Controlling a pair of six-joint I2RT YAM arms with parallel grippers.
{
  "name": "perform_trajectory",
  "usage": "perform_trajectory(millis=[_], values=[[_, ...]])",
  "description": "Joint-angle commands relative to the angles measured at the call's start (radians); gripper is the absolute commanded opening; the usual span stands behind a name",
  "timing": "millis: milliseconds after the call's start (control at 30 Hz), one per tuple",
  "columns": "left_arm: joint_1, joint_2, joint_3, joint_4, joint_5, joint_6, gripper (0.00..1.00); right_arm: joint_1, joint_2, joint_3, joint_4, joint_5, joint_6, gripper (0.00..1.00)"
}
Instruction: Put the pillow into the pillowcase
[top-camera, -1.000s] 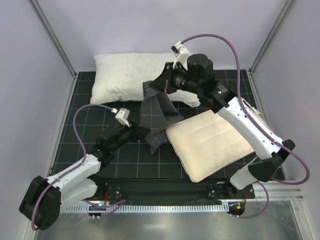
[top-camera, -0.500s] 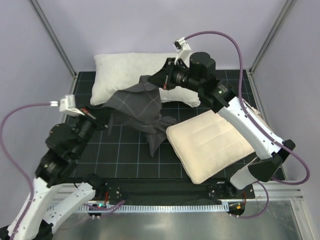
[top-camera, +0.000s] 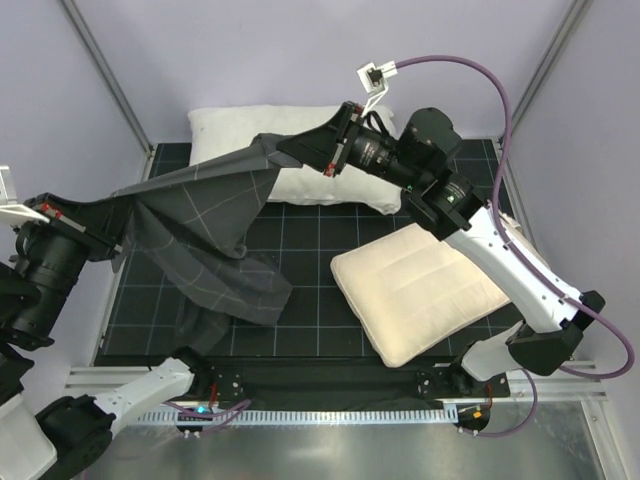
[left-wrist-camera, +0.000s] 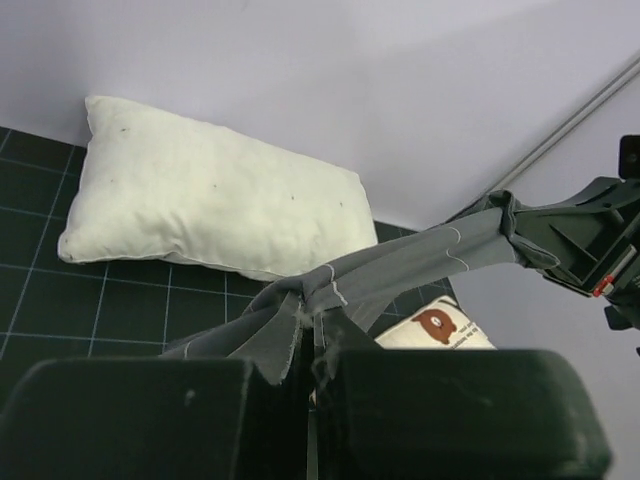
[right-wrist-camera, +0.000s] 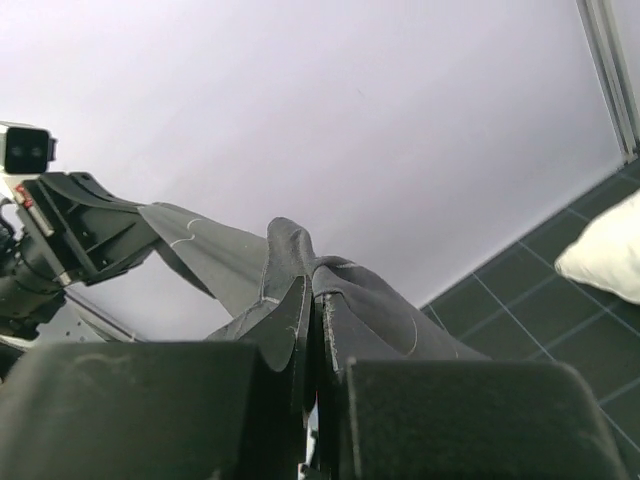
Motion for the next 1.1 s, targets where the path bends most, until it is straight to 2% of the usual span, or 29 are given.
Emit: perform_trajectory(millis=[0,100,233,333,400,467,500,567,600,700,933,1067], values=[[0.012,0.044,0.191,-0.152,-0.081,0.086,0.00,-0.056,-0.076,-0.033,0.131,0.167,0.013,0.04],[0.011,0.113,0.271,-0.195,0.038,0.086,0.00,-0.056,-0.103,-0.073,0.163,0.204,0.014,0.04],[0.012,0.138,0.200,-0.150,0.226,0.048,0.00,-0.056,-0.161,-0.118,0.156,0.315,-0.036,0.04],[0.011,0.126,0.102,-0.067,0.404,-0.004,0.00,-0.069,-0.169,-0.077,0.018,0.382,-0.090,0.04],[0.012,0.106,-0.040,0.010,0.601,-0.053,0.00,-0.095,-0.169,-0.073,-0.027,0.426,-0.089,0.04],[0.012,0.086,-0.187,0.187,0.738,-0.156,0.00,-0.157,-0.172,-0.096,-0.068,0.403,-0.070,0.04],[0.012,0.058,-0.344,0.255,0.835,-0.188,0.00,-0.178,-0.183,-0.118,-0.067,0.352,-0.057,0.04],[0.009,0.031,-0.479,0.444,0.857,-0.289,0.00,-0.250,-0.197,-0.184,-0.065,0.322,-0.026,0.04],[0.007,0.018,-0.607,0.502,0.869,-0.317,0.00,-0.273,-0.214,-0.207,-0.068,0.310,-0.023,0.04],[-0.040,-0.011,-0.770,0.680,0.851,-0.372,0.00,-0.358,-0.275,-0.308,-0.096,0.323,-0.012,0.04],[-0.264,0.061,-0.825,0.708,0.676,-0.290,0.00,-0.520,-0.482,-0.570,-0.153,0.348,-0.012,0.04],[-0.289,0.105,-0.844,0.711,0.667,-0.265,0.00,-0.530,-0.609,-0.635,-0.249,0.464,-0.090,0.04]])
